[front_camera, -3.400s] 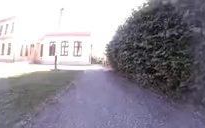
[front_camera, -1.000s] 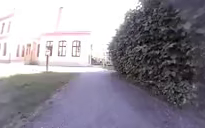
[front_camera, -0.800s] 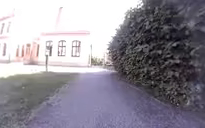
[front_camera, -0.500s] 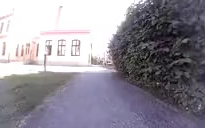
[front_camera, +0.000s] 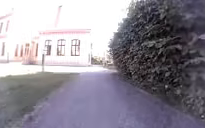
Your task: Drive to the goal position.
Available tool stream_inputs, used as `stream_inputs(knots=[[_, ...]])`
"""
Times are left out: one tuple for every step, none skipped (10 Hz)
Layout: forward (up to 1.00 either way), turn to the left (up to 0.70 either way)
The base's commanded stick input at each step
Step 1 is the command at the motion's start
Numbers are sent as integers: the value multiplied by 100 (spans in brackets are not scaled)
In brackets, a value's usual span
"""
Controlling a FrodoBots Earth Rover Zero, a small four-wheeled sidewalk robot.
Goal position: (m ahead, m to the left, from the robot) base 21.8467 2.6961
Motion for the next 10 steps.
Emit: stream_inputs(knots=[[60,0],[60,0],[60,0],[60,0],[60,0],[60,0],[60,0],[60,0],[60,0],[60,0]])
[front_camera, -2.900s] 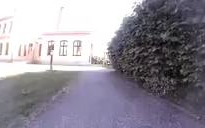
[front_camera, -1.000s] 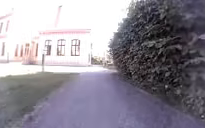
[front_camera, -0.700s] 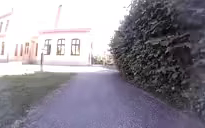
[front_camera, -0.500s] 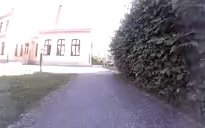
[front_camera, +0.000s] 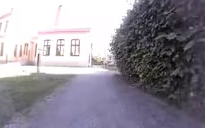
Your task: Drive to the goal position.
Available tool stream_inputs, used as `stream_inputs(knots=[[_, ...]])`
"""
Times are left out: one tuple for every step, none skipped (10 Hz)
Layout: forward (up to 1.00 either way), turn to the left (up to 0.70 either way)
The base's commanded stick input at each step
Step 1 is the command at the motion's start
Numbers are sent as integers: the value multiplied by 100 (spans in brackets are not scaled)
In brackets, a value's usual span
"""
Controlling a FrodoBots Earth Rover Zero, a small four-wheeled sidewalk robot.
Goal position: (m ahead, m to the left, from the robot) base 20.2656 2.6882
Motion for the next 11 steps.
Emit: stream_inputs(knots=[[60,0],[60,0],[60,0],[60,0],[60,0],[60,0],[60,0],[60,0],[60,0],[60,0],[60,0]])
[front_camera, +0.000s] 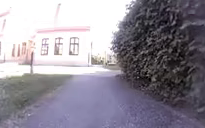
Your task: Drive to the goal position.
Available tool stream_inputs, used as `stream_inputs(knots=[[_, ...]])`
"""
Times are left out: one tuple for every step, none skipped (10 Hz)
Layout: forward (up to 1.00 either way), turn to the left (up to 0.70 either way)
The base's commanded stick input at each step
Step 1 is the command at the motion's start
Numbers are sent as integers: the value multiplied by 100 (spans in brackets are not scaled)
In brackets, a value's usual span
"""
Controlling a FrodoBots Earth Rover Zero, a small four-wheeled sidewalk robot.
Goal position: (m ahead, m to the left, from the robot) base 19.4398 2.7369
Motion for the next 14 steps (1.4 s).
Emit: stream_inputs(knots=[[60,0],[60,0],[60,0],[60,0],[60,0],[60,0],[60,0],[60,0],[60,0],[60,0],[60,0],[60,0],[60,0],[60,0]])
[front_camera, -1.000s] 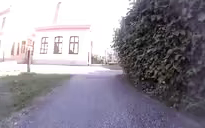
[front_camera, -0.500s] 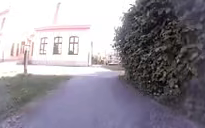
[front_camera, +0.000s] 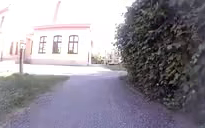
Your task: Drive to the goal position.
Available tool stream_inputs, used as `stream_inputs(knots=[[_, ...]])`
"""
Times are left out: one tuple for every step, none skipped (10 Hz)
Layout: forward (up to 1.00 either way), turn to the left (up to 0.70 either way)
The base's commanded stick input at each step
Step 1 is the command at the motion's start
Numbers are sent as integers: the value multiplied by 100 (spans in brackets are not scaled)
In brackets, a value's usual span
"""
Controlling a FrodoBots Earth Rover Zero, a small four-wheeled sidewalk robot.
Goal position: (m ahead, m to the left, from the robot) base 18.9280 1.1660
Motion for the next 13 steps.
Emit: stream_inputs(knots=[[60,0],[60,0],[60,0],[60,0],[60,0],[60,0],[60,0],[60,0],[60,0],[60,0],[60,0],[60,0],[60,0]])
